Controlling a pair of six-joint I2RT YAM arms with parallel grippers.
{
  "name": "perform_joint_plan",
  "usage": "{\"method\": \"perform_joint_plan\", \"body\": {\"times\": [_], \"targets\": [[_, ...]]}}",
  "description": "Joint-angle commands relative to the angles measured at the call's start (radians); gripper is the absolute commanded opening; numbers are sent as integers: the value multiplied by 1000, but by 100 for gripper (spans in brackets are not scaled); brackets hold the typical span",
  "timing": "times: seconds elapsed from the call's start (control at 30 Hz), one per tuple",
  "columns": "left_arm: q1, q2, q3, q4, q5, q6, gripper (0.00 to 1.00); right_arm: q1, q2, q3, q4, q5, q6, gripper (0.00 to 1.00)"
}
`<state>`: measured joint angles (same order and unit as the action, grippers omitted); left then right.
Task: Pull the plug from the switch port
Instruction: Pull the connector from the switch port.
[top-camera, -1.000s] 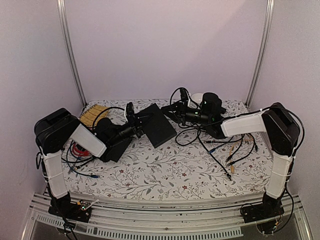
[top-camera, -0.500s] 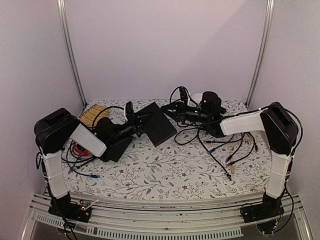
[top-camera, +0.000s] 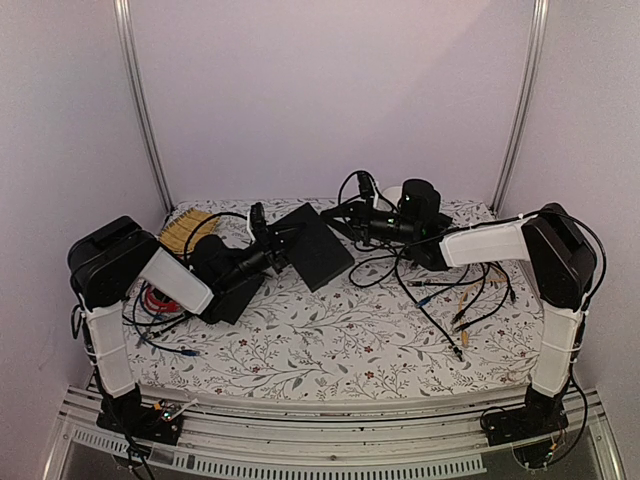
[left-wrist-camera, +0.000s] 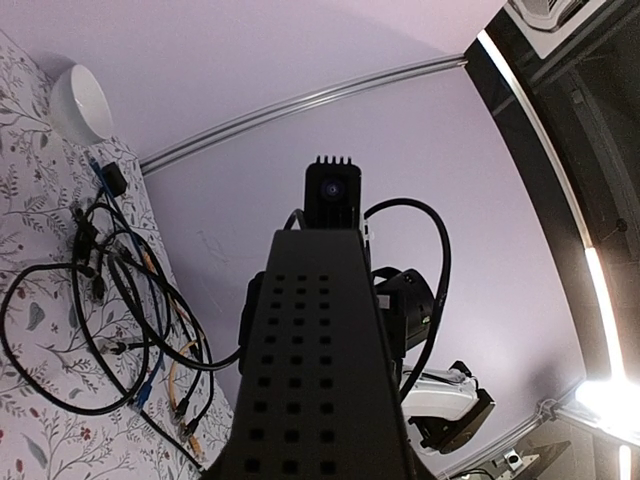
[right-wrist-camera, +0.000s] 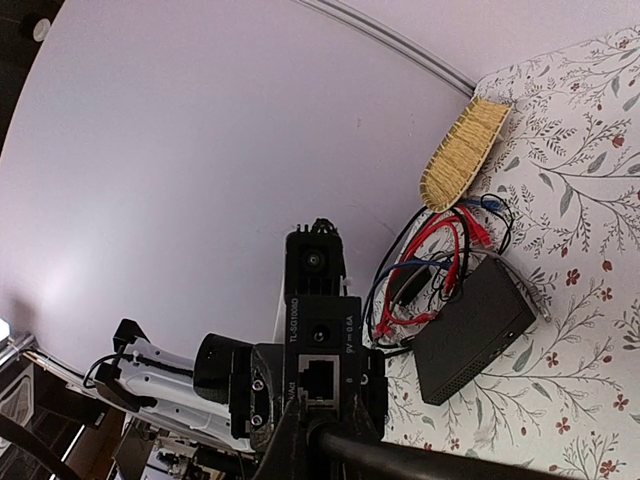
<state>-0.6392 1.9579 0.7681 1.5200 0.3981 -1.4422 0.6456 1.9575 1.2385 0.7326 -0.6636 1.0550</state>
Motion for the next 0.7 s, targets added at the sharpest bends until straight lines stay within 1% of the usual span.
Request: {"method": "perform_joint_plan", "body": {"times": [0.0, 0.27, 0.67], "targets": [[-38, -63, 19, 90, -1, 15, 0, 3, -2, 27, -57, 36, -65, 2], [-39, -95, -9, 57, -30, 33, 0, -6, -31, 14, -99, 81, -102, 2], [-32, -97, -21, 66, -29, 31, 0, -76, -89, -22, -67, 87, -86, 2]]}}
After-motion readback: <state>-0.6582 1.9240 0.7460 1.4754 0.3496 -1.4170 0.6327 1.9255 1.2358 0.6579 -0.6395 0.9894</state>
